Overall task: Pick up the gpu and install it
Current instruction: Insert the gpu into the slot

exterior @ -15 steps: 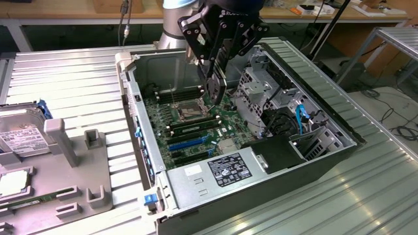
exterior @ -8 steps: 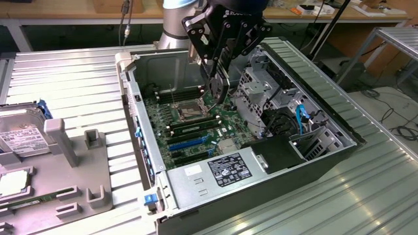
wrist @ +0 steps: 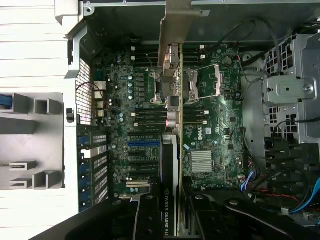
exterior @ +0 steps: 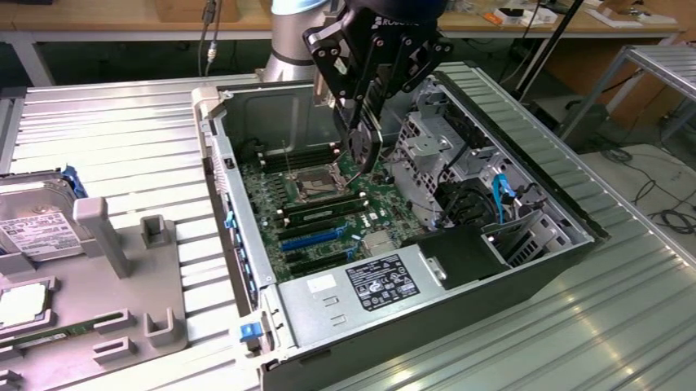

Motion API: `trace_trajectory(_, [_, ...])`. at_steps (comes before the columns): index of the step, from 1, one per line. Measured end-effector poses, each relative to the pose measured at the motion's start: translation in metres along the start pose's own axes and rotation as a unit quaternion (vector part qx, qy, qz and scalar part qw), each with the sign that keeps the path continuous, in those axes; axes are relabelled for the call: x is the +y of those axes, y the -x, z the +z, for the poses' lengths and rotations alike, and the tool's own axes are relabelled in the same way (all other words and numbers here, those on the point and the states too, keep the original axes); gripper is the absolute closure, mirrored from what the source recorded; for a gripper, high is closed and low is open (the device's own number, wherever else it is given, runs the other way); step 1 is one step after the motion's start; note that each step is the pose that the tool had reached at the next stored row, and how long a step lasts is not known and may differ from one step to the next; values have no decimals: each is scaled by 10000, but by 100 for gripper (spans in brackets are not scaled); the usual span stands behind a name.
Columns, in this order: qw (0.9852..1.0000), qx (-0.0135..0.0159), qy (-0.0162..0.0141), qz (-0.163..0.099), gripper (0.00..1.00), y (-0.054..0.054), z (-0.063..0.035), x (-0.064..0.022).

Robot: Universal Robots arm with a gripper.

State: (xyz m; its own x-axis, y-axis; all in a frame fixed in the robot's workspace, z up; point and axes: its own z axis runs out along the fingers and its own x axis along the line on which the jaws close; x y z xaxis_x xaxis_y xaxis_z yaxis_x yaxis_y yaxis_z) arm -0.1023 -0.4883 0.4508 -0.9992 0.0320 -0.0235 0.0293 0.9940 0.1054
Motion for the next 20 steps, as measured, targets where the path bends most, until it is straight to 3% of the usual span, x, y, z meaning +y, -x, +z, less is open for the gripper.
trace_trajectory(20, [9996,31,7,-298,73,0,0,0])
